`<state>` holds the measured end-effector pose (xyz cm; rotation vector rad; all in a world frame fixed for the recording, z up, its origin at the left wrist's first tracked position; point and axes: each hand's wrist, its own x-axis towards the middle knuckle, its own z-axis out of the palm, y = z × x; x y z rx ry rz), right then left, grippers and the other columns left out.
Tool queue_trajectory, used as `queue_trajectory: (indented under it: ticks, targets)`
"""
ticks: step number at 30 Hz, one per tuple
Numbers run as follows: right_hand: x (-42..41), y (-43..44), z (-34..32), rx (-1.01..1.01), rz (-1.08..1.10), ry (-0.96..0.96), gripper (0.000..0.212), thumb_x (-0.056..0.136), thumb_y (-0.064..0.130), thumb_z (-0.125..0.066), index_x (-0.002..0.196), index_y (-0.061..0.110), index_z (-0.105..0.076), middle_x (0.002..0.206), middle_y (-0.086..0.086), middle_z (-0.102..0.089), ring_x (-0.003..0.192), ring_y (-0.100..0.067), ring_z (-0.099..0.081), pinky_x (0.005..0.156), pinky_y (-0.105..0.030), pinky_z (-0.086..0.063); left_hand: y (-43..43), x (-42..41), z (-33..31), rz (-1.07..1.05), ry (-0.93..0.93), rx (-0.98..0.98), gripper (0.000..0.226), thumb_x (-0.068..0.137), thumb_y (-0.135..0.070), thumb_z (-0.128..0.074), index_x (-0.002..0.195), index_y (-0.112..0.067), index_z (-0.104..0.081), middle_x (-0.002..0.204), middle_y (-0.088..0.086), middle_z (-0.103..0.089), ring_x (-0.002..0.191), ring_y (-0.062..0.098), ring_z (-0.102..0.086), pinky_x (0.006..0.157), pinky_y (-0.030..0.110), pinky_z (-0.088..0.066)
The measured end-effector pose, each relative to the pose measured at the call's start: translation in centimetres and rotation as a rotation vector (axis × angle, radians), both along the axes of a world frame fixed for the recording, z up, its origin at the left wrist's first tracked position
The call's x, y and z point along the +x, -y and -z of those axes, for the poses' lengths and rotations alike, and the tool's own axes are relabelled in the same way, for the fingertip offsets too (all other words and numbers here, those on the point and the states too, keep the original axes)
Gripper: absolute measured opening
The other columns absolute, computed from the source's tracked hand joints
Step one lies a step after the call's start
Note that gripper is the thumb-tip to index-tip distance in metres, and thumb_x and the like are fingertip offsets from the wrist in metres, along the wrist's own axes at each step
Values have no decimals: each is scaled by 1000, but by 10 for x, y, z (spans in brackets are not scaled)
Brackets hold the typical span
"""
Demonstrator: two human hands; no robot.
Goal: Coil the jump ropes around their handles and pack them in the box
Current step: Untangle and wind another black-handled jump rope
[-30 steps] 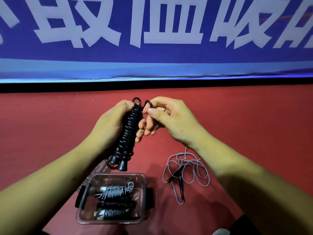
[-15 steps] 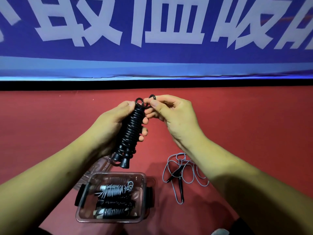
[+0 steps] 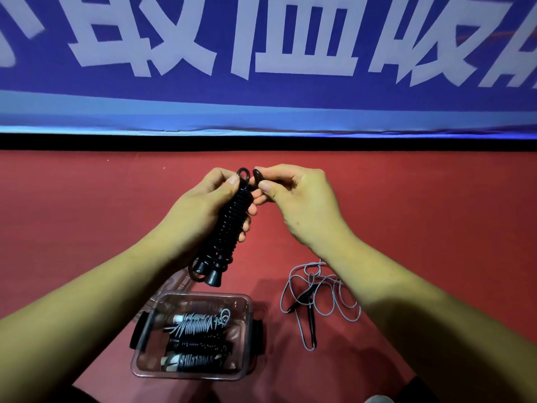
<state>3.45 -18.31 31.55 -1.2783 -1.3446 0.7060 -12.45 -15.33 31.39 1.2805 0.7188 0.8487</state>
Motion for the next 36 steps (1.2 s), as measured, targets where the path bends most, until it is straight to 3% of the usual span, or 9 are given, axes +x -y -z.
queue_trajectory:
  ticks: [5, 8, 12, 16, 22, 26, 30, 32, 36]
  targets:
    - [6, 0, -5, -42, -42, -22, 16, 88, -4, -64, 94, 7, -74, 75, -7, -72, 67, -14, -69, 77, -35, -59, -1, 2, 3, -10, -44, 37, 23, 103, -30, -44, 109, -10, -52, 80, 15, -62, 64, 27, -56, 53, 34, -48]
    - [9, -3, -7, -78, -84, -43, 12, 85, -2, -69, 95, 2, -75, 75, -13, -73, 67, -17, -69, 76, -36, -59, -2, 1, 4, -24, -80, 77, 23, 104, -30, -44, 112, -10, -53, 82, 14, -63, 65, 28, -56, 55, 34, -48]
    - [10, -4, -6, -118, -95, -13, 8, 85, -2, -70, 91, -3, -74, 70, -13, -70, 61, -16, -65, 66, -25, -54, -1, 0, 7, -65, -200, 201, 18, 104, -29, -45, 111, -16, -55, 88, 12, -61, 60, 27, -60, 51, 33, -48]
    - [9, -4, -5, -157, -89, 10, 5, 84, -2, -70, 86, -2, -74, 67, -12, -69, 59, -16, -63, 65, -27, -54, 0, -1, 10, -81, -261, 270, 16, 104, -27, -46, 111, -19, -58, 83, 14, -59, 57, 25, -62, 49, 33, -51]
    - [11, -2, -9, -268, -100, -185, 3, 80, -7, -71, 81, -9, -69, 66, -17, -65, 56, -18, -61, 59, -26, -55, 5, -2, 12, -67, -305, 330, 16, 104, -30, -47, 113, -27, -59, 70, 15, -65, 53, 30, -64, 50, 36, -50]
    - [13, -2, -10, -377, -105, -310, 10, 80, -7, -72, 86, -13, -66, 69, -17, -62, 54, -17, -59, 55, -23, -54, 9, 0, 11, -70, -342, 390, 17, 104, -26, -47, 116, -28, -58, 70, 11, -64, 52, 30, -64, 49, 36, -50]
    - [15, -2, -6, -428, -92, -347, 8, 81, -6, -71, 82, -4, -64, 68, -15, -59, 53, -16, -57, 54, -22, -53, 11, 4, 12, -59, -361, 453, 23, 103, -19, -48, 122, -24, -60, 77, 5, -64, 56, 26, -64, 51, 39, -55]
    - [15, -2, -3, -411, -84, -378, 13, 82, -5, -71, 91, -2, -62, 71, -16, -59, 53, -15, -56, 52, -23, -51, 8, 4, 11, -52, -373, 443, 22, 103, -21, -48, 121, -26, -60, 71, 8, -65, 54, 30, -64, 50, 37, -53]
    - [13, -3, 2, -335, -76, -227, 13, 88, 0, -67, 102, -1, -67, 71, -9, -61, 52, -12, -52, 51, -24, -47, 3, 5, 11, -43, -348, 391, 13, 104, -25, -47, 112, -26, -57, 69, 12, -64, 52, 36, -63, 48, 40, -50]
